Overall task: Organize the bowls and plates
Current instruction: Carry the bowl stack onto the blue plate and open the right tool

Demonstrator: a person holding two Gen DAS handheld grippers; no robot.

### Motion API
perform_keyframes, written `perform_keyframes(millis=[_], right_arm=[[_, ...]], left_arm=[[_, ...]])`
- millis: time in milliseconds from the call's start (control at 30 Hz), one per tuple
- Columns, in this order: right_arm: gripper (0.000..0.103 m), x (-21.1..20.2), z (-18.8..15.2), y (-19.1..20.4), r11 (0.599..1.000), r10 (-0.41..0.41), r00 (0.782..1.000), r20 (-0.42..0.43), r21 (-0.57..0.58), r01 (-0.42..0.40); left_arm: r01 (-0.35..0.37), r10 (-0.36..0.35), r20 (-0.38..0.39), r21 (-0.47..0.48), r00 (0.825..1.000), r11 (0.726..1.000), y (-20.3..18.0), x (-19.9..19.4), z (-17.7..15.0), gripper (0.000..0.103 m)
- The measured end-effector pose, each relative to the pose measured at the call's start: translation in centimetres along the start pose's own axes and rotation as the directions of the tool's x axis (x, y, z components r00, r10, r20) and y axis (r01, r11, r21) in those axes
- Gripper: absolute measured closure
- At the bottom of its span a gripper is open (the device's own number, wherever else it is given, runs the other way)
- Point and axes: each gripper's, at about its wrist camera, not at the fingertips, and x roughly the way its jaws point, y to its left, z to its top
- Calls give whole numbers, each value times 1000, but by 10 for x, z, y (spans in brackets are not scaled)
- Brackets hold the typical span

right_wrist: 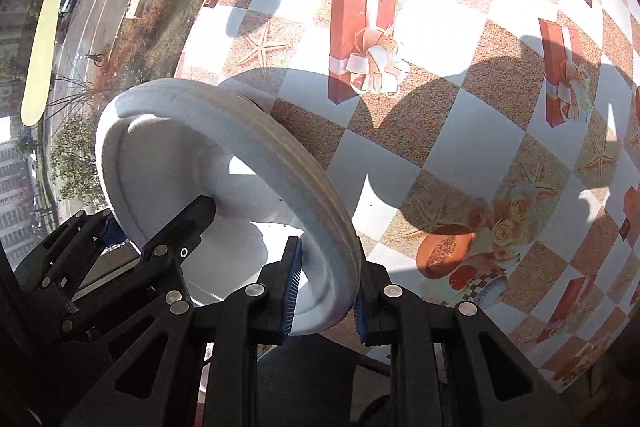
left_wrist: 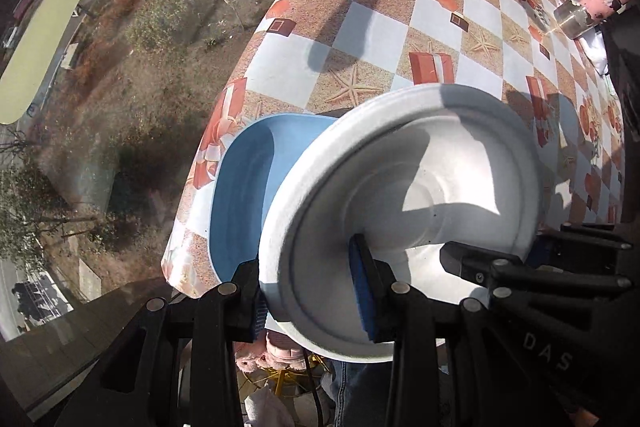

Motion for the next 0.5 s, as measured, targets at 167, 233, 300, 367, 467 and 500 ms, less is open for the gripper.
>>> perform_keyframes(millis=[167,233,300,367,467,500], right_arm=[[77,27,31,12,995,-8,1000,-24,-99,6],[77,33,37,19,992,-10,999,-32,-122,6],[77,40,46,27,991,-14,999,-40,-137,8],[77,52,50,34,990,-17,998,-52,-142,10],[77,68,59,44,988,-28,998,-51,-151,20],[77,71,62,47,987,-41,998,-44,-158,34]], left_arm=[[-15,13,-19,-77,1000,997,31,9,-2,65],[-18,15,-26,-95,1000,995,39,15,-2,65],[-18,14,-35,-114,999,993,42,24,0,65],[-18,13,-35,-129,999,992,45,29,1,65],[-49,46,-24,-121,999,991,44,31,2,59],[-59,58,-15,-115,998,992,48,28,0,57]])
